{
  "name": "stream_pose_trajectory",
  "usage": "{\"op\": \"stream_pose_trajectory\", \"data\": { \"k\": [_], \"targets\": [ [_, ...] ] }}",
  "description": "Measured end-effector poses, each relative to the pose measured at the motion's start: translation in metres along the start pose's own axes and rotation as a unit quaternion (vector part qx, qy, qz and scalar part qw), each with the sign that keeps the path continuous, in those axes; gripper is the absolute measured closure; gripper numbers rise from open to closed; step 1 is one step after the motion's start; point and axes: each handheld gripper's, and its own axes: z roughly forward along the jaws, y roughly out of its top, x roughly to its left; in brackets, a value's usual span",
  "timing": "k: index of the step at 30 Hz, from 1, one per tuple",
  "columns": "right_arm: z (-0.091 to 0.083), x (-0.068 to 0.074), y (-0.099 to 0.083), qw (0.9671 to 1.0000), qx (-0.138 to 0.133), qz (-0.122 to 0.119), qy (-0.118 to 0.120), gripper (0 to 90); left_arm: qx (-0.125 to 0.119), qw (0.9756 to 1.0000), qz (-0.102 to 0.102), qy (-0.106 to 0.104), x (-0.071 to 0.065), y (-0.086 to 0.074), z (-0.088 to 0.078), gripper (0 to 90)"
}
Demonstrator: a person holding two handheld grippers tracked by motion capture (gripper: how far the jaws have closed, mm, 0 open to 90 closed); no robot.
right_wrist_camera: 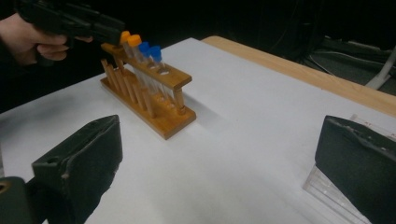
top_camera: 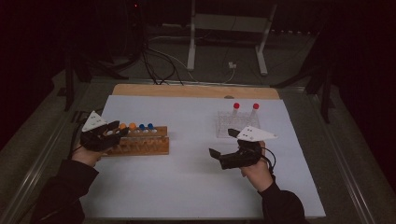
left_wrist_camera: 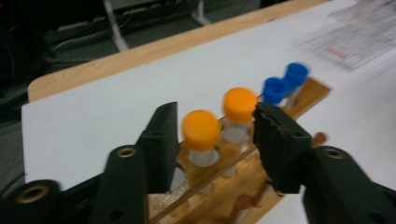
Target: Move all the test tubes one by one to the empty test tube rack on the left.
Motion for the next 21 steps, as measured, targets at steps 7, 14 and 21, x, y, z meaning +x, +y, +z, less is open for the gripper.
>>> {"op": "stream_pose_trajectory", "data": {
  "k": [7,14,21],
  "targets": [
    [-0.007,-0.009,0.005,0.9998,-0.008,-0.007,-0.015,0.5,-0.033,0.9989,-0.001,-0.032,-0.015,0.003,-0.021,18.3],
    [-0.016,-0.03,0.005,0.9985,-0.018,-0.004,-0.052,0.5,-0.061,0.9941,0.008,-0.09,-0.045,-0.003,-0.03,2.4],
    [-0.023,-0.066,0.0,0.9924,-0.01,0.003,-0.123,0.5,-0.067,0.9892,0.02,-0.128,-0.067,-0.007,-0.028,1.5]
  ]
}}
